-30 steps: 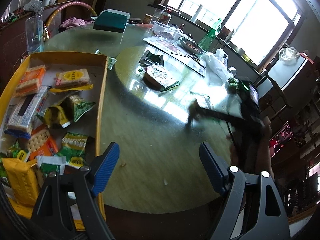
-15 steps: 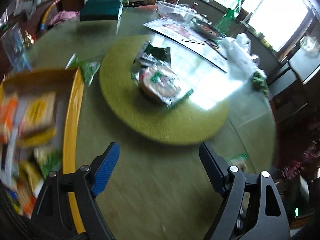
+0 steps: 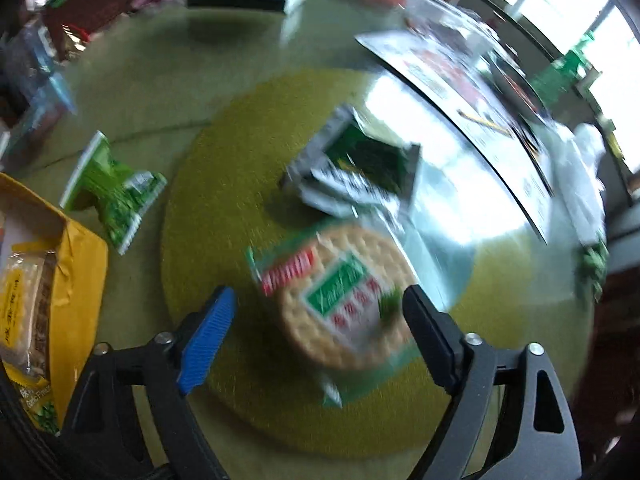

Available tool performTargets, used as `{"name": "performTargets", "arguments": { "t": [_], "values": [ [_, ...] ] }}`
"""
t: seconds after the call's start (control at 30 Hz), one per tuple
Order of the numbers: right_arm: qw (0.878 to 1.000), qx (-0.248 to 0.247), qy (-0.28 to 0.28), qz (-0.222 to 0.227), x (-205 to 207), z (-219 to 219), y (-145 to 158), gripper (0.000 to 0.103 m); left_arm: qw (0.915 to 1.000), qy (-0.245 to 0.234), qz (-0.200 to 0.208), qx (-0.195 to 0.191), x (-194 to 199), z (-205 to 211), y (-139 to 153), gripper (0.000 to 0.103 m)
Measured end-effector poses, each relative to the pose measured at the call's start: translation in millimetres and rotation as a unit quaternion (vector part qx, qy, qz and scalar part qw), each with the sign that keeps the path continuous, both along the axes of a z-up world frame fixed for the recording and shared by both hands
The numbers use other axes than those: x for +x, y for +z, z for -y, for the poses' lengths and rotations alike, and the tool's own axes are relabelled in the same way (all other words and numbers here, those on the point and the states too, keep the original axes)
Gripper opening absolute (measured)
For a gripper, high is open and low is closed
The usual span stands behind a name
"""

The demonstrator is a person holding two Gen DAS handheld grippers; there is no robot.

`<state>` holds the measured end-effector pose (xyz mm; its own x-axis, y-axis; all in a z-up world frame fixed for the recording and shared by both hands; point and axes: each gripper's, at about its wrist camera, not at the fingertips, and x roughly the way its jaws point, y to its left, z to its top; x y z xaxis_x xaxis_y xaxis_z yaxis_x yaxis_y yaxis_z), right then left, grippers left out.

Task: Organize snacks
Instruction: 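Grasp the XiangCong scallion cracker pack with the left gripper while the right holds its pack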

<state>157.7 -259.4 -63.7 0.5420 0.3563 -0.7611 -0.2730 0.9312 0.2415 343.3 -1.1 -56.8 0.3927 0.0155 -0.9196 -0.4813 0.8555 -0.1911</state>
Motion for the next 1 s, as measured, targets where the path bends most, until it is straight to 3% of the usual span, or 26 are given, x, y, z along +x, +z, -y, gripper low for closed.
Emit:
{"name": "performTargets", "arguments": {
  "t": [0.27, 0.43, 0.57, 0.63, 0.9, 1.0],
  "values": [
    [1.000, -0.003, 0.006, 0.004, -3, -1, 0, 0.073, 0.9970, 0.010, -0.019, 0.074, 27, 23, -8, 0.093],
    [1.000, -0.003, 0.002, 0.002, -4, 0, 0, 0.073, 0.9920, -0.049, -0.015, 0.115, 18, 35, -11, 0.094],
    [1.000, -0.004, -0.005, 0.002, -5, 1, 1, 0.073, 0.9908, -0.079, -0.012, 0.109, -5, 28, -11, 0.091],
    [1.000, -0.004, -0.008, 0.004, -6, 1, 1, 0.073, 0.9885, -0.101, -0.001, 0.113, -15, 26, -8, 0.076],
    [1.000, 0.001, -0.015, 0.006, -13, 1, 2, 0.073, 0.9766, -0.191, -0.027, 0.096, -84, 31, -6, 0.076],
    [1.000, 0.012, -0.016, 0.004, -18, 5, 2, 0.072, 0.9745, -0.216, -0.024, 0.055, -130, 32, -3, 0.076]
  ]
}}
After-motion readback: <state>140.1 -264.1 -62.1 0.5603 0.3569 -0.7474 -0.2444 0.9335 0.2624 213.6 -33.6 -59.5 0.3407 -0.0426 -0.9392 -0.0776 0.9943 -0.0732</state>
